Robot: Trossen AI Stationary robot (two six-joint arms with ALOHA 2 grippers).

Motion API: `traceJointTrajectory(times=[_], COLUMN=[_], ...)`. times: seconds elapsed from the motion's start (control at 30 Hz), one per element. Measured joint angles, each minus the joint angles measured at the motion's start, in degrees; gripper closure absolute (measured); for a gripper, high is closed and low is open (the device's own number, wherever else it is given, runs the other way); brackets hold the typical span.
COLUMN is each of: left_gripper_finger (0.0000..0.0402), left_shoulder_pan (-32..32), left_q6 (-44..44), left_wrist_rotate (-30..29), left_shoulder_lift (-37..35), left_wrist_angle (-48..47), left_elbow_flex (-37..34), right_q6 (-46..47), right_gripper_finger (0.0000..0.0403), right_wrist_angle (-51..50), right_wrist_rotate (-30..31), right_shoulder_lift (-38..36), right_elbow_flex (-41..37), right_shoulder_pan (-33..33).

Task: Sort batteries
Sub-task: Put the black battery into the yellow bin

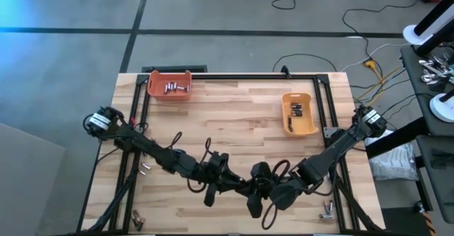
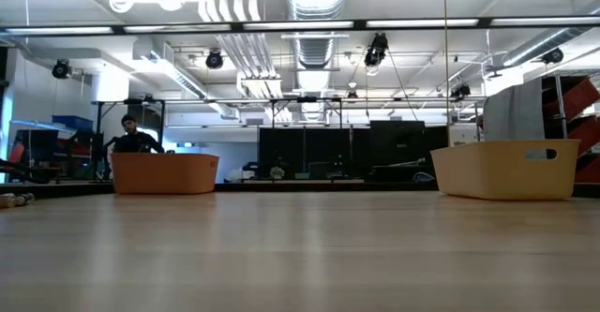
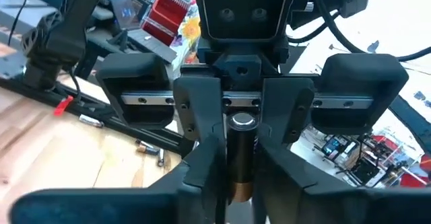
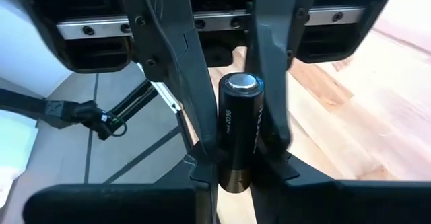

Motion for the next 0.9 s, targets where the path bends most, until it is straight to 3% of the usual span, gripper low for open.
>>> traceJointTrajectory(times=[0.17, 0.3, 0.53, 0.6, 0.73, 0.9], left_gripper_finger=[0.0290, 0.0276, 0.0278, 0.0279, 0.0283, 0.0283], left_shoulder_pan=[-0.22, -0.76, -7.44, -10.67, -18.36, -26.06], left_q6=[2.57, 2.65, 3.54, 5.16, 8.76, 7.65], left_wrist_rotate=[1.52, 5.38, 3.88, 0.38, -13.85, -30.45], left_shoulder_lift=[-5.49, -13.00, -23.51, -24.88, -25.32, -23.08], left_wrist_angle=[-7.93, -17.56, -22.89, -23.30, -23.73, -23.72], left_elbow_flex=[-0.54, -1.16, -1.74, -1.97, -1.99, -1.99], right_q6=[-0.25, -0.28, -6.06, -12.45, -28.35, -34.88], right_gripper_finger=[0.0358, 0.0358, 0.0358, 0.0358, 0.0358, 0.0358], right_wrist_angle=[-7.21, -20.04, -66.12, -75.25, -71.65, -73.79], right_wrist_rotate=[-4.03, -8.48, -10.63, -10.29, -9.98, -9.82], right_shoulder_lift=[-0.50, -1.90, -3.46, -3.55, -10.51, -20.99], right_elbow_flex=[4.13, 8.27, 17.24, 17.01, 8.04, -5.04], right_shoulder_pan=[-0.64, -1.09, -4.69, -6.57, -10.72, -22.26])
